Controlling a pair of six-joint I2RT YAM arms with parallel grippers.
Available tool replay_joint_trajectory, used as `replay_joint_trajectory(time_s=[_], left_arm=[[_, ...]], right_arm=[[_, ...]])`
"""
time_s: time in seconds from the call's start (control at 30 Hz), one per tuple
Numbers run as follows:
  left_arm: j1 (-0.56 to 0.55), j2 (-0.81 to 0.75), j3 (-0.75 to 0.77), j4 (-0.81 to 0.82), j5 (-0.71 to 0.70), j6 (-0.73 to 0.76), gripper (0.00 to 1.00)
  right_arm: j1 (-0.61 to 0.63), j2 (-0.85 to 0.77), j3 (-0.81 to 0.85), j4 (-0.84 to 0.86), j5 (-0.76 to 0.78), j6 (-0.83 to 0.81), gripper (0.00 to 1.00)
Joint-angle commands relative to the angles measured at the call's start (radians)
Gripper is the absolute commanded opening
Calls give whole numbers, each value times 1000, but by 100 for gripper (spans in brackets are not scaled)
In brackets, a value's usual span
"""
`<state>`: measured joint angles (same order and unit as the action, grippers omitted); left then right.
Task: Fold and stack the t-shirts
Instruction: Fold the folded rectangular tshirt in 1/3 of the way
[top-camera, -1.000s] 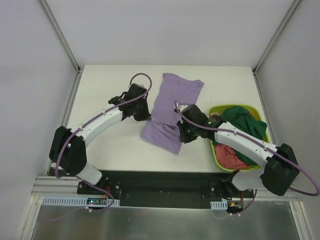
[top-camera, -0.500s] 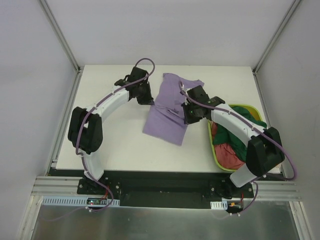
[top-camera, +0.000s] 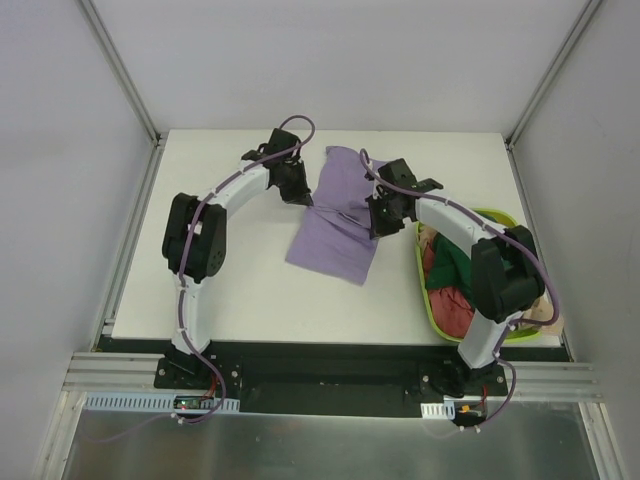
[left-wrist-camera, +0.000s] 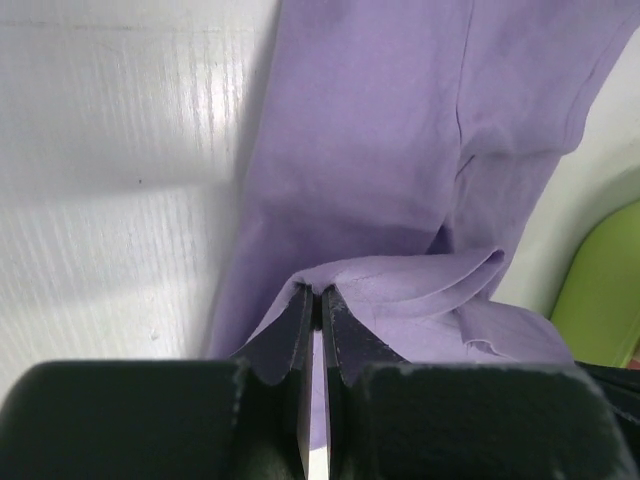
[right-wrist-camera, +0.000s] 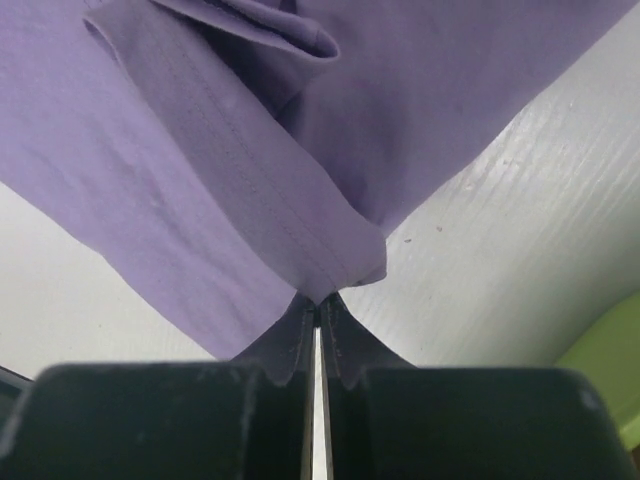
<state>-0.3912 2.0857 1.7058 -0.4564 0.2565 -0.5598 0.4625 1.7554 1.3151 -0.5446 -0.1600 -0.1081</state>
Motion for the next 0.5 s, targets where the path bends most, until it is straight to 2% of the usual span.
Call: replay_joint_trajectory(time_s=[0.0, 0.2, 0.33, 0.4, 0.43, 0.47], left_arm=[[25, 45, 74, 4, 58, 14, 0], [26, 99, 109, 2, 138, 23, 0], [26, 116, 118, 4, 139, 24, 0], [26, 114, 115, 4, 133, 23, 10], [26, 109, 114, 4, 132, 23, 19], [26, 102, 109, 4, 129, 21, 29]], right_arm=[[-16, 38, 55, 20, -41, 4, 1], [-19, 27, 27, 40, -20, 22, 1], [-25, 39, 26, 41, -9, 38, 1], [-30, 55, 39, 43, -9, 39, 10], [-35, 64, 45, 43, -4, 38, 19], [-41, 73, 55, 41, 2, 36, 22]])
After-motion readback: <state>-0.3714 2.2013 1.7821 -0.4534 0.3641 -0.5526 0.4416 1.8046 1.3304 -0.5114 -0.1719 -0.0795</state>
